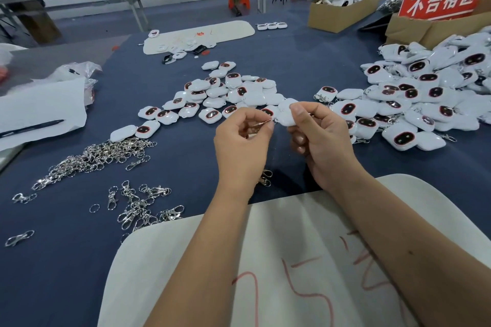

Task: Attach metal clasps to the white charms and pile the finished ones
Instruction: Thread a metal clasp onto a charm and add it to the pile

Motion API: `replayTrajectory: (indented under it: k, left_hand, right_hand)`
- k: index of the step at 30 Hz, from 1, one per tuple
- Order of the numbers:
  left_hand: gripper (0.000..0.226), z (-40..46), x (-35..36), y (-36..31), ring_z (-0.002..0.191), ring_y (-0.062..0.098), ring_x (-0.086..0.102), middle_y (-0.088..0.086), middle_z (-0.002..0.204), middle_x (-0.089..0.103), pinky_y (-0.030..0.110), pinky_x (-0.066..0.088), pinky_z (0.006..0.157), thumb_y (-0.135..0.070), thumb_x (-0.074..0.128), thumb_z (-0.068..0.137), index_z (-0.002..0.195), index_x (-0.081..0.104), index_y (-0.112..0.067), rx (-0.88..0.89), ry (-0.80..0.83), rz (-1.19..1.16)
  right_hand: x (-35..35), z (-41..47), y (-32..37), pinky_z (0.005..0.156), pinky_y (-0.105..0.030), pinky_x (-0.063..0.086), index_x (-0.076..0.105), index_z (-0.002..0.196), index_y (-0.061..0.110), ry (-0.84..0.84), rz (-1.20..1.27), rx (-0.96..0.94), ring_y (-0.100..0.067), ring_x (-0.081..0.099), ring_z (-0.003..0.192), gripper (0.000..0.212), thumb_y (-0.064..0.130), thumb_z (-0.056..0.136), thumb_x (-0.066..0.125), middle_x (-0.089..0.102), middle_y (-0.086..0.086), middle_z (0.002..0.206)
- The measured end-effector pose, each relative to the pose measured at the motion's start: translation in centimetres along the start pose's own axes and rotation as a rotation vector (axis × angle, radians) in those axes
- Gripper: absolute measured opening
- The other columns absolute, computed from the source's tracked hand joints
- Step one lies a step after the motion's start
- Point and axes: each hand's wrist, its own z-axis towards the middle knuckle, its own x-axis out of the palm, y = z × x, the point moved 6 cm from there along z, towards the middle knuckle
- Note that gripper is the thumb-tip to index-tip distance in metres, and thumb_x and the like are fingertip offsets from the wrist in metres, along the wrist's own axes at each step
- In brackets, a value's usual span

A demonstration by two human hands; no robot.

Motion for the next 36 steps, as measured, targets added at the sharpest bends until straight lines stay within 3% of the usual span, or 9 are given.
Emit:
replayTrajectory:
  k: [3, 8, 15, 20, 25, 27, 29, 31, 36]
  left_hand:
    - [0.011, -0.1, 0.4, 0.7, 0.072, 0.015, 0.068, 0.007, 0.079, 0.072, 0.028, 0.058, 0.075, 0.005, 0.073, 0.087, 0.085, 0.07, -0.005, -0.128, 0.018, -0.249]
    - [0.013, -0.3, 0.4, 0.7, 0.068, 0.017, 0.067, 0.008, 0.076, 0.071, 0.031, 0.059, 0.076, 0.006, 0.072, 0.089, 0.087, 0.071, -0.006, -0.159, -0.006, -0.307]
    - [0.024, -0.2, 0.3, -0.4, 0.062, 0.01, 0.067, -0.006, 0.069, 0.071, 0.022, 0.054, 0.063, 0.004, 0.072, 0.085, 0.076, 0.07, -0.018, 0.032, 0.046, 0.139]
    - [0.02, -0.9, 0.9, -0.8, 0.071, 0.014, 0.067, -0.01, 0.076, 0.071, 0.028, 0.056, 0.07, -0.002, 0.073, 0.086, 0.079, 0.071, -0.02, 0.123, 0.059, 0.199]
    - [0.029, -1.3, 1.1, -0.9, 0.116, 0.018, 0.051, -0.004, 0.117, 0.064, 0.024, 0.041, 0.1, -0.01, 0.072, 0.086, 0.113, 0.07, -0.019, 0.29, 0.022, 0.626]
    - [0.042, -0.9, 0.4, -0.2, 0.132, 0.024, 0.039, 0.002, 0.136, 0.056, 0.029, 0.035, 0.108, -0.015, 0.068, 0.087, 0.129, 0.064, -0.018, 0.209, -0.022, 0.789]
    - [0.051, -0.4, -0.1, 0.9, 0.141, 0.027, 0.032, 0.004, 0.148, 0.047, 0.035, 0.031, 0.112, -0.023, 0.064, 0.093, 0.142, 0.051, -0.017, 0.068, 0.026, 0.906]
    - [0.044, -0.2, -0.2, 1.6, 0.134, 0.027, 0.039, 0.003, 0.142, 0.053, 0.038, 0.035, 0.106, -0.029, 0.061, 0.097, 0.138, 0.051, -0.015, 0.005, 0.087, 0.964]
    - [0.026, 0.0, -0.6, 1.0, 0.103, 0.017, 0.061, -0.004, 0.108, 0.069, 0.029, 0.047, 0.087, -0.018, 0.077, 0.087, 0.111, 0.07, -0.02, 0.043, 0.052, 0.724]
  right_hand:
    - [0.0, 0.1, -0.1, 0.046, -0.02, 0.038, 0.065, 0.109, 0.004, 0.009, 0.011, 0.019, -0.008, 0.046, 0.051, 0.018, 0.02, 0.101, 0.066, 0.064, -0.003, 0.069]
    - [0.0, 0.2, -0.3, 0.045, -0.018, 0.038, 0.067, 0.106, 0.005, 0.027, 0.016, 0.044, -0.007, 0.045, 0.05, 0.018, 0.022, 0.102, 0.066, 0.065, -0.002, 0.068]
    - [-0.3, 0.2, -0.2, 0.045, -0.019, 0.037, 0.066, 0.105, 0.004, -0.009, 0.039, 0.038, -0.008, 0.043, 0.051, 0.018, 0.02, 0.099, 0.07, 0.06, -0.001, 0.066]
    - [-0.8, 0.2, -0.1, 0.043, -0.021, 0.037, 0.068, 0.102, 0.007, -0.099, 0.022, 0.007, -0.009, 0.043, 0.048, 0.019, 0.025, 0.098, 0.072, 0.06, 0.001, 0.063]
    - [-2.0, 0.1, 0.3, 0.04, -0.023, 0.035, 0.063, 0.103, 0.018, -0.273, -0.04, -0.071, -0.01, 0.043, 0.043, 0.019, 0.033, 0.098, 0.073, 0.056, 0.001, 0.057]
    - [-2.7, -0.1, 0.9, 0.042, -0.025, 0.041, 0.058, 0.123, 0.024, -0.359, -0.089, -0.164, -0.012, 0.047, 0.046, 0.029, 0.03, 0.098, 0.072, 0.066, 0.0, 0.067]
    - [-2.9, -0.2, 1.3, 0.052, -0.024, 0.05, 0.041, 0.148, 0.03, -0.395, -0.166, -0.247, -0.013, 0.053, 0.051, 0.058, 0.026, 0.098, 0.07, 0.071, 0.0, 0.084]
    - [-2.9, -0.1, 1.1, 0.055, -0.025, 0.052, 0.036, 0.154, 0.029, -0.384, -0.245, -0.243, -0.012, 0.057, 0.051, 0.065, 0.018, 0.098, 0.066, 0.072, 0.003, 0.089]
    - [-1.6, 0.3, 0.3, 0.065, -0.033, 0.052, 0.068, 0.114, 0.02, -0.205, -0.544, -0.177, -0.009, 0.059, 0.061, 0.019, 0.012, 0.098, 0.063, 0.074, 0.004, 0.083]
